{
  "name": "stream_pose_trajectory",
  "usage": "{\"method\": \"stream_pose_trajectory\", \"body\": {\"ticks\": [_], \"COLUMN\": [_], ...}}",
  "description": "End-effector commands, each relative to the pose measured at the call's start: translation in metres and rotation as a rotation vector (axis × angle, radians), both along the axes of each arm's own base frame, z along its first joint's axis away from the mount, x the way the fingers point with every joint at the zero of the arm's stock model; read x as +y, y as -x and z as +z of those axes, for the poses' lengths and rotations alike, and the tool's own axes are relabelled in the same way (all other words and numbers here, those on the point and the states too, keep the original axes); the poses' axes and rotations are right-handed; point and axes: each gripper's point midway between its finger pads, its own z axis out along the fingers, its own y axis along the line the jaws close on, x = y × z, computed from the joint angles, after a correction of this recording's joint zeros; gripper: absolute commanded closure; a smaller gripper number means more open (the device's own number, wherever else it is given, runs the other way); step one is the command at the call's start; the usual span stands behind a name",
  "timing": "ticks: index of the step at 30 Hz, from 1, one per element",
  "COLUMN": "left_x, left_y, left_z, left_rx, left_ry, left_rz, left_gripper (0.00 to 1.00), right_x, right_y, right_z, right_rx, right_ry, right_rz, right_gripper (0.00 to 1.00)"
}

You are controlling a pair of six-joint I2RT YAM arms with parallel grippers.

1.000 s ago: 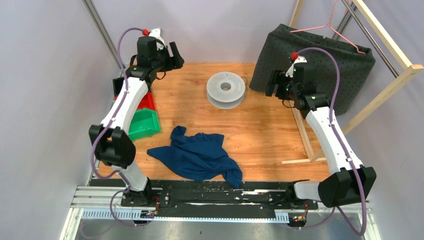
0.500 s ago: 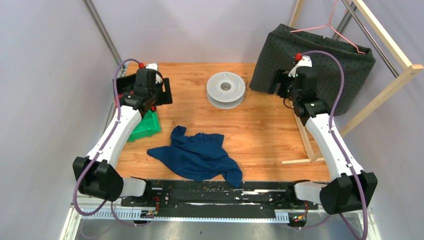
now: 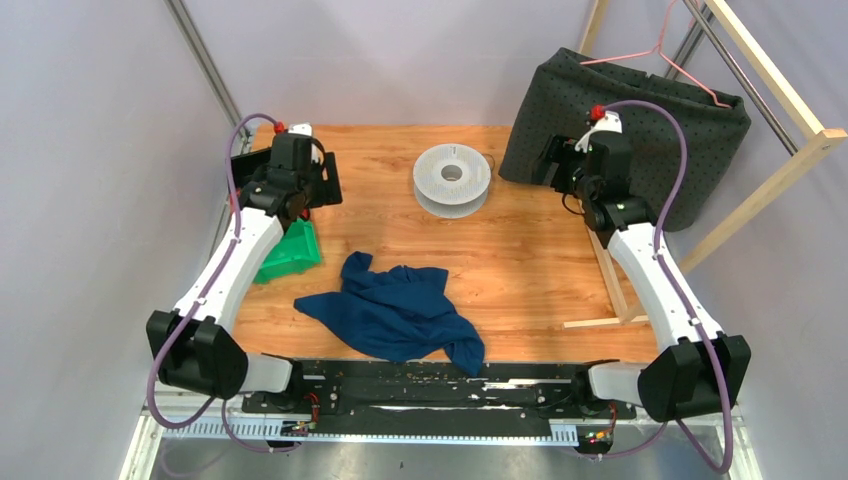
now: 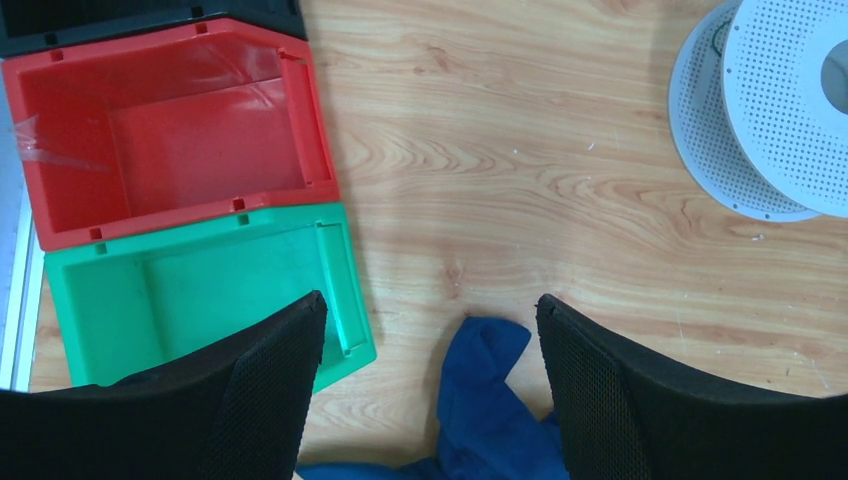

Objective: Wrap the cables

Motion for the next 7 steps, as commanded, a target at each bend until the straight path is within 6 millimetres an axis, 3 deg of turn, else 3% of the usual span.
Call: {"method": "stream_pose_trajectory", "body": {"ticks": [1, 7], "left_x": [-0.0014, -0.0076], "left_y": [-0.0065, -0.0096], "left_z": [0.0021, 0.008], "left_rx": [0.0, -0.025], "left_ry": [-0.009, 0.013], "left_rz": [-0.003, -0.03], "left_gripper": [0.21, 0.22], "right_x": [-0.005, -0.0047], "right_y": [-0.0035, -0.0057], "right_z": [0.0002, 0.001], "right_rx": [-0.011, -0.012], "right_ry": [-0.014, -0.012], "right_rz": [-0.021, -0.018], "right_gripper": [0.13, 0.13]}}
